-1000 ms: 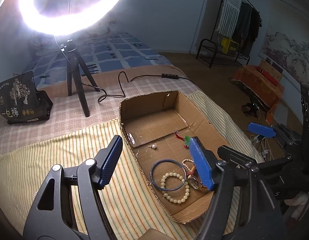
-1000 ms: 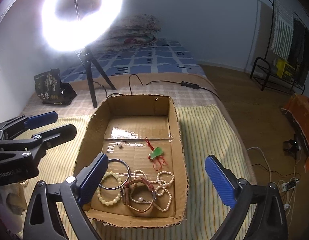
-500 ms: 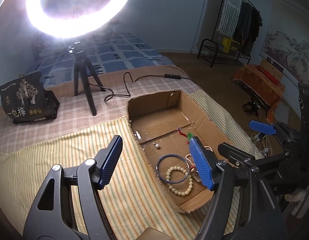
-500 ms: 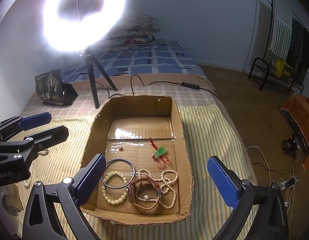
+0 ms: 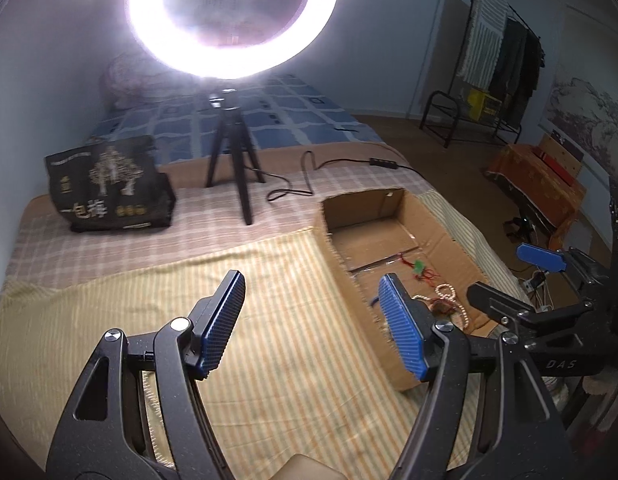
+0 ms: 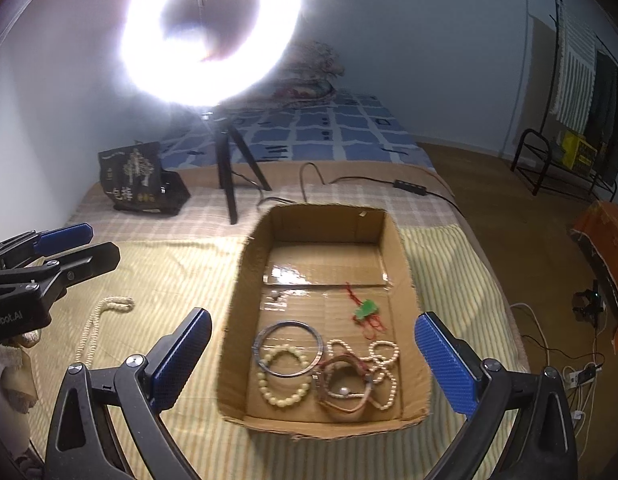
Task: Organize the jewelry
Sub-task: 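Withdraw left tool from the box while right tool moves to the twisted pearl necklace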
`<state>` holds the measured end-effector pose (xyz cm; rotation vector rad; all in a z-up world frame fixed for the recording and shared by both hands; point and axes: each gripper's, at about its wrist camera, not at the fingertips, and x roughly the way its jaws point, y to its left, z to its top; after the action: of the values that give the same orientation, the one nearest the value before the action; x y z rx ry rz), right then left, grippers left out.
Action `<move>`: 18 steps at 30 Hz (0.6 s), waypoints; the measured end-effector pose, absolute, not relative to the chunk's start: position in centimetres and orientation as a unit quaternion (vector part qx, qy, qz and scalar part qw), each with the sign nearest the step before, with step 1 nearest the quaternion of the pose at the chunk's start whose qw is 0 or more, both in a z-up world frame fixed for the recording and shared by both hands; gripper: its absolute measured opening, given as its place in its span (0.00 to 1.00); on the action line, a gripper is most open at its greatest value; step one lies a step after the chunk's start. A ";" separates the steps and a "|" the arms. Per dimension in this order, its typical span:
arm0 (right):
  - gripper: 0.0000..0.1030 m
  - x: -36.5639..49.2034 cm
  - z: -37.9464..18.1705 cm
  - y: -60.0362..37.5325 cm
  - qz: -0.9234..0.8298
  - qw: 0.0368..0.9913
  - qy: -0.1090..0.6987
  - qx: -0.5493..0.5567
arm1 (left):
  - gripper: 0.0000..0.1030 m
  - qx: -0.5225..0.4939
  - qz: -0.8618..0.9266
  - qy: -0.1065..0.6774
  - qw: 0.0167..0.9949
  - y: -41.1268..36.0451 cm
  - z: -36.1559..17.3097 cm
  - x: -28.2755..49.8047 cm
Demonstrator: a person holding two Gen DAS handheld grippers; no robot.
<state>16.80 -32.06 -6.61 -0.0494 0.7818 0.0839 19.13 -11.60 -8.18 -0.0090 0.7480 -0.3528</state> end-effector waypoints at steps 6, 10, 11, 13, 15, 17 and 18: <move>1.00 16.5 -6.2 -29.4 0.063 0.925 0.374 -0.026 | 0.69 -0.004 -0.145 0.361 0.921 -8.2 -7.7 18.0; 1.00 16.5 -6.3 -27.5 0.075 0.925 0.372 -0.028 | 0.69 0.000 -0.129 0.359 0.924 -5.8 -7.4 17.2; 1.00 16.5 -6.3 -26.8 0.080 0.925 0.371 -0.030 | 0.69 -0.001 -0.125 0.358 0.925 -5.2 -7.3 16.9; 1.00 16.5 -6.4 -25.7 0.087 0.925 0.368 -0.032 | 0.69 -0.004 -0.116 0.359 0.926 -3.9 -7.2 16.6; 1.00 16.5 -6.4 -24.5 0.095 0.926 0.363 -0.035 | 0.69 -0.009 -0.105 0.360 0.927 -2.4 -7.1 16.1; 1.00 16.5 -6.5 -23.2 0.105 0.927 0.358 -0.034 | 0.69 -0.016 -0.090 0.364 0.927 -0.9 -6.9 15.6; 1.00 16.4 -6.6 -22.4 0.115 0.926 0.357 -0.034 | 0.69 -0.024 -0.080 0.368 0.926 0.2 -6.8 15.3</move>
<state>16.43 -22.39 -6.61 -0.0688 0.7317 0.2355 15.33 0.25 -6.83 -0.0499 0.7539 -0.1641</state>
